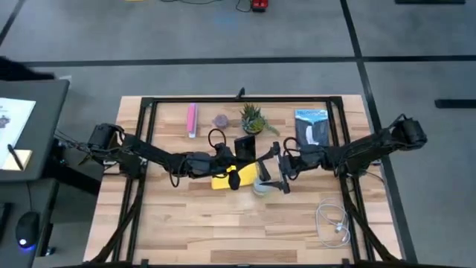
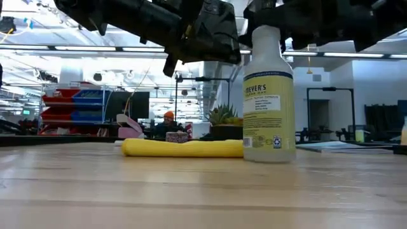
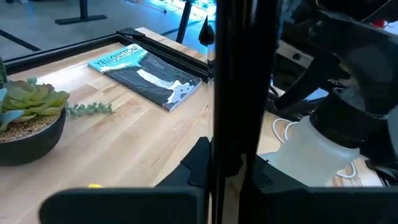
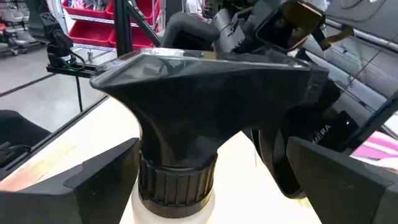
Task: Apply microfiber cloth
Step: Spray the back of the cellphone with the spray bottle
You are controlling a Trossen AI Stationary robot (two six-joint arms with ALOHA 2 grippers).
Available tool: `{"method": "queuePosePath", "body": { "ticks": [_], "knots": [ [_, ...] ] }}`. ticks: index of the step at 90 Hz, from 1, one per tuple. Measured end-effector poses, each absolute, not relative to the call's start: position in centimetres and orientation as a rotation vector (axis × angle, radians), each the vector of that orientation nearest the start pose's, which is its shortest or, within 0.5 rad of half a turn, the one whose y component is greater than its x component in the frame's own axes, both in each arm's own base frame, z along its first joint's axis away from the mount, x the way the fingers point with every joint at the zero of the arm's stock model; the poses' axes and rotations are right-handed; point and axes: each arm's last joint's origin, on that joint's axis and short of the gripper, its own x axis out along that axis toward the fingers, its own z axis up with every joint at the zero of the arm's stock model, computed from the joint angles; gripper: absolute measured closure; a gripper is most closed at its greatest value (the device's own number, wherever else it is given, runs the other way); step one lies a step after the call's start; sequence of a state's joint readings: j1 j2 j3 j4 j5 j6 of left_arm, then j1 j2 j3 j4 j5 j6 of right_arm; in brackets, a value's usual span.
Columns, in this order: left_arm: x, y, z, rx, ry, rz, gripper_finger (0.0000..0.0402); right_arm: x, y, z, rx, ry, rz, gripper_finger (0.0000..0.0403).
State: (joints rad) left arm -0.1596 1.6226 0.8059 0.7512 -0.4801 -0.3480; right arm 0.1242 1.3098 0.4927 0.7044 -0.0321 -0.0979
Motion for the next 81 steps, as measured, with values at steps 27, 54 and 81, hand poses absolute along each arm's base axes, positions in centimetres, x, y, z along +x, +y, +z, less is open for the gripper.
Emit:
{"method": "queuePosePath", "body": {
  "ticks": [27,54,81],
  "knots": [
    [33.61,-4.06,22.38,-0.335,0.003,0.328,0.0391,25.61,4.09,21.01,-0.100,0.103,0.213,0.0023],
    [33.56,-3.94,22.32,-0.366,-0.006,0.372,0.0391,25.59,4.21,21.00,-0.099,0.103,0.235,0.0023],
    [33.54,-3.81,22.13,-0.370,0.007,0.390,0.0391,25.58,4.24,21.00,-0.091,0.103,0.245,0.0023]
  ]
}}
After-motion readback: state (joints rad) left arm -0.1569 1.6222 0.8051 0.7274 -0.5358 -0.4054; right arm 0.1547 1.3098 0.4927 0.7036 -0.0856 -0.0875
